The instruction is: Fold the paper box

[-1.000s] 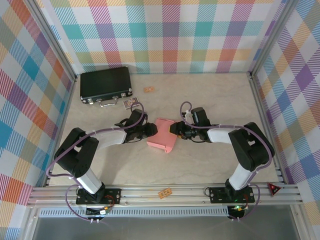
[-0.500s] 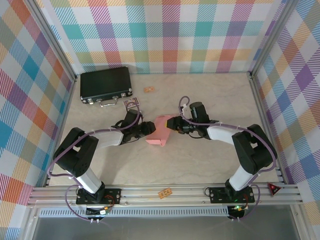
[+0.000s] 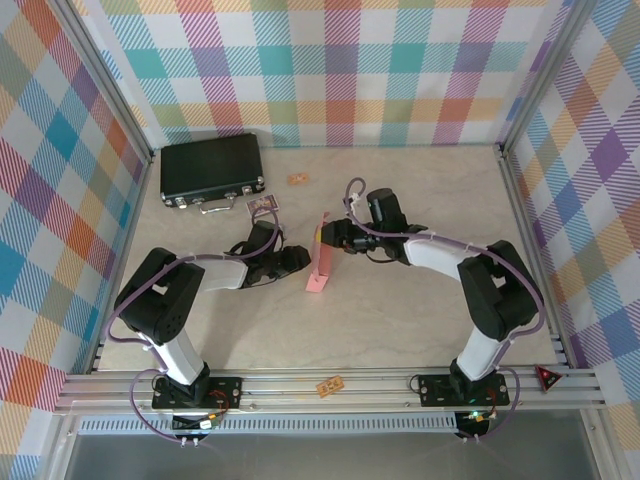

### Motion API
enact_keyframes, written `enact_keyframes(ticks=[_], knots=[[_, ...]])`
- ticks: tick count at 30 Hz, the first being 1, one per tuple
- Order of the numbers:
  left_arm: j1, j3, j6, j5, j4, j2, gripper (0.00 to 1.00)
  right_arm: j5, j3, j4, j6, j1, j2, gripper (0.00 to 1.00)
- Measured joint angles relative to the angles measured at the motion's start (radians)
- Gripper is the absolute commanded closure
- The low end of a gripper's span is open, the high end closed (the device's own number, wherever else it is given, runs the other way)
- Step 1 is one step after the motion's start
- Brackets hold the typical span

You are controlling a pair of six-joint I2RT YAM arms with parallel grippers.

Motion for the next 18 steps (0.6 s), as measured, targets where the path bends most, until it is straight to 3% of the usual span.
enact_keyframes(ticks=[18], knots=[[0.043, 0.068, 0.047, 0.049, -0.1, 0.027, 0.56, 0.02, 0.136, -0.146, -0.041, 0.023, 0.053, 0.54]])
